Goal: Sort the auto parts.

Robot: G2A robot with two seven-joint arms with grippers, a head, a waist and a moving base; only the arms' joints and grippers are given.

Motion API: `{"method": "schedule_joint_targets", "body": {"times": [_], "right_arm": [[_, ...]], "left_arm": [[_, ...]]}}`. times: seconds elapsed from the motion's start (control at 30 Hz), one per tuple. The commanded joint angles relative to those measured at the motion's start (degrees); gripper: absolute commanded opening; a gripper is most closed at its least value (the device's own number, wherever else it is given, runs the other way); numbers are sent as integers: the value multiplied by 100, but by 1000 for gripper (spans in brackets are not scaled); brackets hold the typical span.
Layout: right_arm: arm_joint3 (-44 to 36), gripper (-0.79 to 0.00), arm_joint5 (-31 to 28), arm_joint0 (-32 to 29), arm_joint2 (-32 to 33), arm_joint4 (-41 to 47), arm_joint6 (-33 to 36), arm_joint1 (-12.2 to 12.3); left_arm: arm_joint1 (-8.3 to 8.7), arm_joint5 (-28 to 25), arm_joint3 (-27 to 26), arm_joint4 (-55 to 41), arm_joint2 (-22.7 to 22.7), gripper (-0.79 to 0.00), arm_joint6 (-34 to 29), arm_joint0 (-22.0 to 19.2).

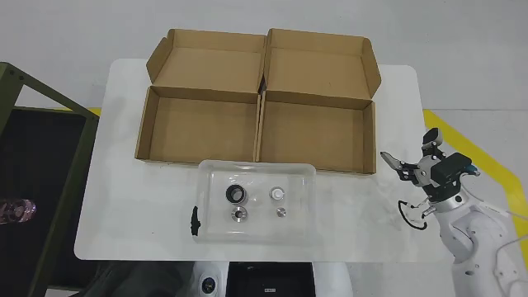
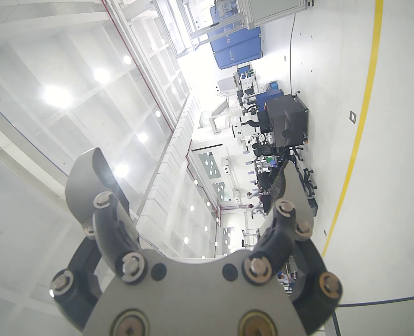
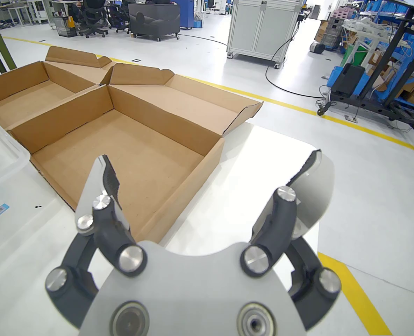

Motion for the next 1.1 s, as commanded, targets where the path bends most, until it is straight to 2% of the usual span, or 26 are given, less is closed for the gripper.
{"method": "schedule_joint_targets", "body": {"times": [0.0, 0.63, 0.83, 1.07], "right_arm": [[0, -1, 0, 0, 0, 0, 0, 0], [-3, 0, -6, -2, -16, 6, 18, -1], [-241, 0, -398, 92, -215, 83, 492, 34], [-718, 0, -1241, 263, -536, -13, 1086, 108]], "left_arm": [[0, 0, 0, 0, 0, -1, 0, 0], [0, 0, 0, 0, 0, 0, 0, 0], [0, 0, 0, 0, 0, 0, 0, 0], [0, 0, 0, 0, 0, 0, 0, 0]]}}
